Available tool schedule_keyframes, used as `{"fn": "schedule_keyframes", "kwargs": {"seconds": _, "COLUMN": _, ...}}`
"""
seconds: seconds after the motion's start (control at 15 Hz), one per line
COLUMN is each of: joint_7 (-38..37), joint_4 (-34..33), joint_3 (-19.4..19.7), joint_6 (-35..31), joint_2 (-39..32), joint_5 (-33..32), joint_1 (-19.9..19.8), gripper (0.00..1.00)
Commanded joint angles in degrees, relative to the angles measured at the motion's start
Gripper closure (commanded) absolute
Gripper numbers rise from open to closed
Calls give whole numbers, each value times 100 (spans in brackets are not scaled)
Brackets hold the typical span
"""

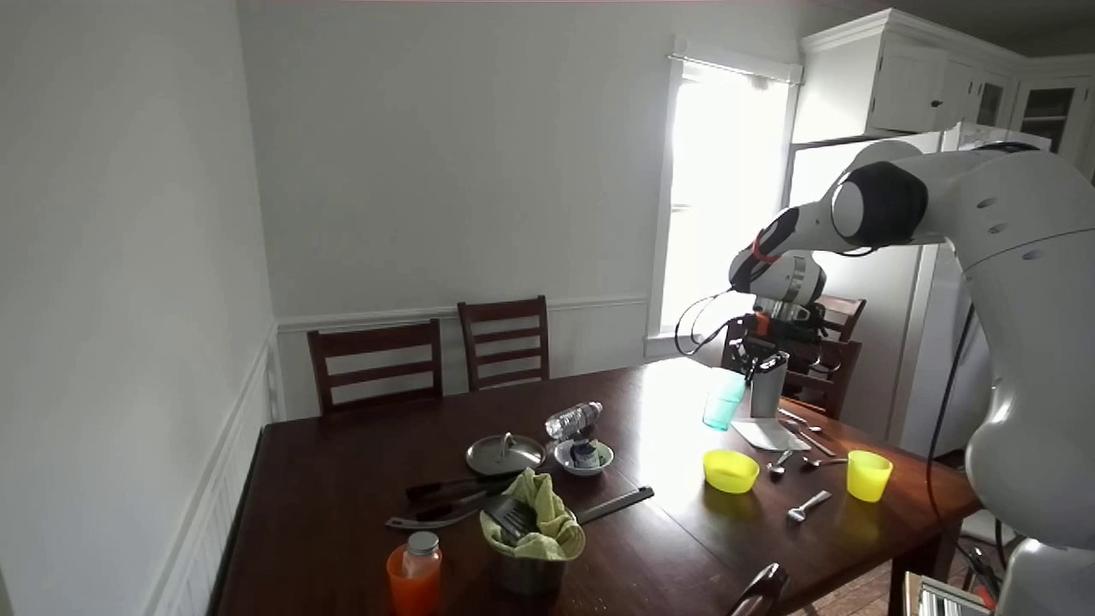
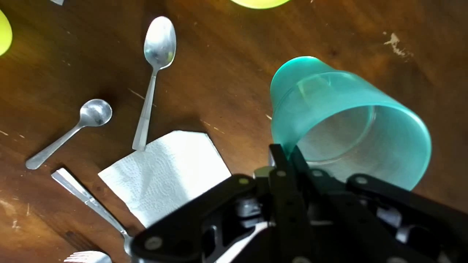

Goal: Pick up the green cup and use it to push the yellow bowl a little to the left, put the green cup in the yellow bowl, pick up the silver fork and put it in the green cup

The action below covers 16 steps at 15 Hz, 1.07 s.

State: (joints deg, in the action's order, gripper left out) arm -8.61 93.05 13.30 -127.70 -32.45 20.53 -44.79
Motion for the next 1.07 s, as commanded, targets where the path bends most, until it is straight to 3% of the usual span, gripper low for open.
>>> {"fn": "schedule_keyframes", "kwargs": {"seconds": 0.0, "joint_7": 50, "joint_4": 399, "joint_3": 113, "joint_6": 530, "joint_2": 558, "joint_5": -103, "joint_1": 133, "gripper": 99}}
{"fn": "schedule_keyframes", "kwargs": {"seconds": 0.4, "joint_7": 198, "joint_4": 1031, "joint_3": 332, "joint_6": 1001, "joint_2": 1013, "joint_5": -580, "joint_1": 506, "gripper": 99}}
{"fn": "schedule_keyframes", "kwargs": {"seconds": 0.73, "joint_7": 228, "joint_4": 1535, "joint_3": 542, "joint_6": 798, "joint_2": 1098, "joint_5": -1067, "joint_1": 878, "gripper": 99}}
{"fn": "schedule_keyframes", "kwargs": {"seconds": 1.0, "joint_7": 266, "joint_4": 1935, "joint_3": 620, "joint_6": 190, "joint_2": 1095, "joint_5": -1096, "joint_1": 1108, "gripper": 99}}
